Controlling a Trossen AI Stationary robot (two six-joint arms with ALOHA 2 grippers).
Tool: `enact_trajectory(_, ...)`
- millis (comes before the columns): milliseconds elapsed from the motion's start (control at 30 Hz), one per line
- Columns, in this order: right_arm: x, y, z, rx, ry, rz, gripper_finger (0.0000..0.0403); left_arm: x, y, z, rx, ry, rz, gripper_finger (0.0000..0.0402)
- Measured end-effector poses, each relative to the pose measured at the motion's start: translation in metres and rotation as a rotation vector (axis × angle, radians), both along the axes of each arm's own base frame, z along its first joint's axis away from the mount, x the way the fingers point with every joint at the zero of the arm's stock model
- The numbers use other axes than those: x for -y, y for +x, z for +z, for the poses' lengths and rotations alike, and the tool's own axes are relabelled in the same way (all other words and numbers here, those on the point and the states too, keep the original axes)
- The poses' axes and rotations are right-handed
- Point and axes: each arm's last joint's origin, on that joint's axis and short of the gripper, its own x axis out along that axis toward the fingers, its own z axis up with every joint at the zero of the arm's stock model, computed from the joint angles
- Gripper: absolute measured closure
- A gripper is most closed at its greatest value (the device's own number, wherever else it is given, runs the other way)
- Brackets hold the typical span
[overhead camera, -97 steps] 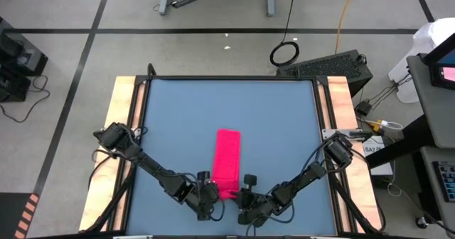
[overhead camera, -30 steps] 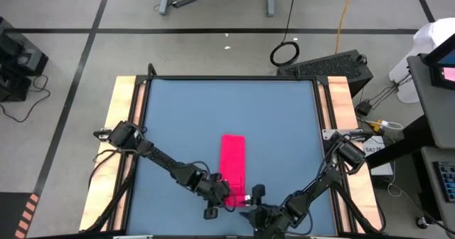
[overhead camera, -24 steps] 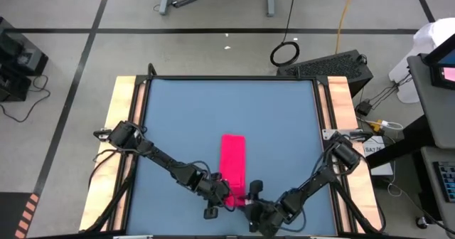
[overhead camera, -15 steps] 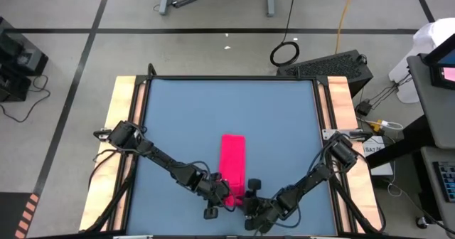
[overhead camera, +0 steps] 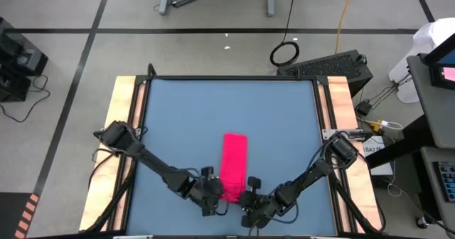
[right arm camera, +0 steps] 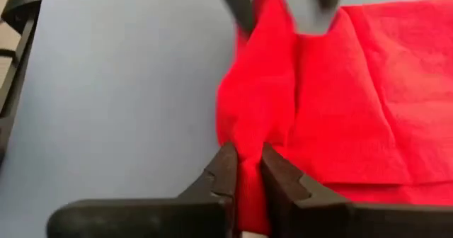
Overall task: Roll towel
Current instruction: Roll the red towel
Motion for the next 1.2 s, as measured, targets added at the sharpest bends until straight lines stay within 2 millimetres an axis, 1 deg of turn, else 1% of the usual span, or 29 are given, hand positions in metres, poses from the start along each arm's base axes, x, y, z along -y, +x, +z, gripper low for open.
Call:
enact_trajectory(100,0.003,0.001,0.006,-0.024,0.041,0.01,0.0377,0.015,-0.013,0.022,0.117,0.105,-0.025,0.0168)
enact_trajectory(200,0.006,0.003,0.007,-0.033,0.072,0.007,0.0381,0.038,-0.025,0.027,0.206,0.2,-0.125,0.0144)
enact_trajectory(267,0.007,0.003,0.007,-0.039,0.096,-0.007,0.0381,0.052,-0.03,0.021,0.235,0.265,-0.216,0.0139)
enact_trajectory(333,0.007,0.003,0.007,-0.04,0.106,-0.016,0.038,0.062,-0.032,0.011,0.247,0.316,-0.288,0.0139)
enact_trajectory(467,0.007,0.004,0.007,-0.036,0.109,-0.02,0.038,0.072,-0.035,-0.007,0.248,0.422,-0.357,0.0154)
enact_trajectory(533,0.007,0.004,0.007,-0.036,0.109,-0.021,0.038,0.072,-0.035,-0.016,0.222,0.458,-0.375,0.0167)
enact_trajectory(633,0.007,0.004,0.007,-0.035,0.11,-0.021,0.0379,0.067,-0.031,-0.027,0.193,0.488,-0.369,0.0188)
enact_trajectory(800,0.007,0.004,0.007,-0.038,0.117,-0.019,0.0379,0.055,-0.021,-0.029,0.185,0.49,-0.295,0.0216)
enact_trajectory(933,0.006,0.004,0.007,-0.037,0.127,-0.018,0.0379,0.046,-0.013,-0.031,0.143,0.428,-0.302,0.0238)
enact_trajectory(1033,0.006,0.004,0.007,-0.037,0.127,-0.017,0.0378,0.039,-0.009,-0.033,0.11,0.369,-0.289,0.0271)
enact_trajectory(1200,0.003,0.002,0.007,-0.021,0.068,0.005,0.0376,0.032,-0.003,-0.032,0.08,0.269,-0.273,0.0357)
